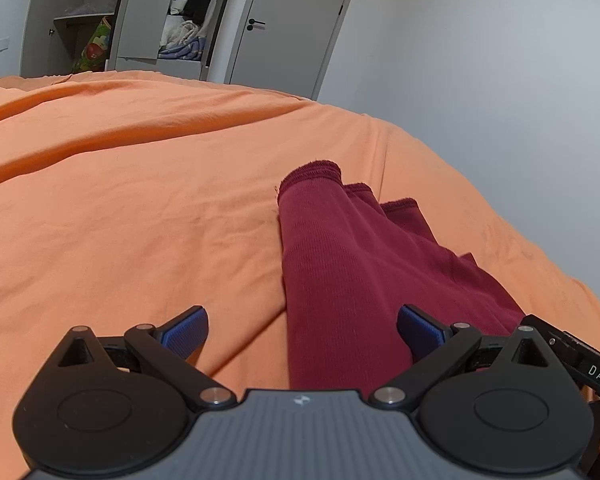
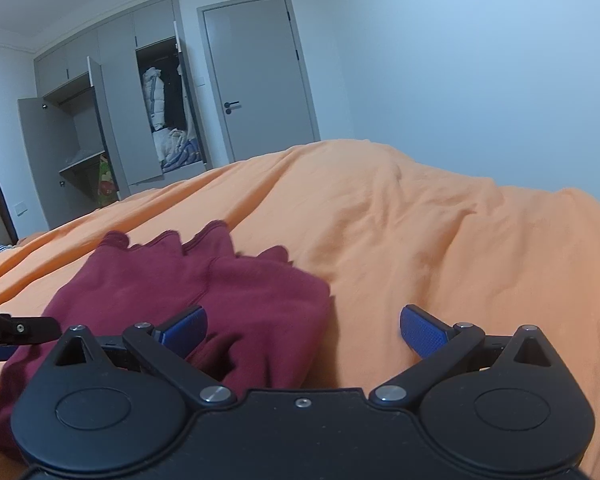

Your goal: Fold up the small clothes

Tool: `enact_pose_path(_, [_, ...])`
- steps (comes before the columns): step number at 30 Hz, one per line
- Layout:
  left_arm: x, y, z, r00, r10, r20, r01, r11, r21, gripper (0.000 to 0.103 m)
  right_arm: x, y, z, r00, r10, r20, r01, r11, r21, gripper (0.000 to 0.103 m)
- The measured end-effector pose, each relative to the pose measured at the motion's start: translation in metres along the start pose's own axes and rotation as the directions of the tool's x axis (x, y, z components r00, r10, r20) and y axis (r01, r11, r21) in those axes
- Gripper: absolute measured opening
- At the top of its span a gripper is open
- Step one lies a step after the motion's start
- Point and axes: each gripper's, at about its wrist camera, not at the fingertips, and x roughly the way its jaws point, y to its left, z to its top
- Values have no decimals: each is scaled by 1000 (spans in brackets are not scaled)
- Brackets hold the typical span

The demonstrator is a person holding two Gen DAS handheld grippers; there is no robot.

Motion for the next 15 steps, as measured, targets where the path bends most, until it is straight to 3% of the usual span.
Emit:
enact_pose_path(8, [-11, 3, -14, 999, -29, -24, 29, 999, -20, 102, -7, 4, -18, 999, -3, -38, 3, 1000, -12, 102])
enact_pose_path(15, [-11, 7, -20, 999, -32, -26, 31, 999, -30, 102, -8, 5, -29, 1000, -17, -22, 16, 1000, -17, 102])
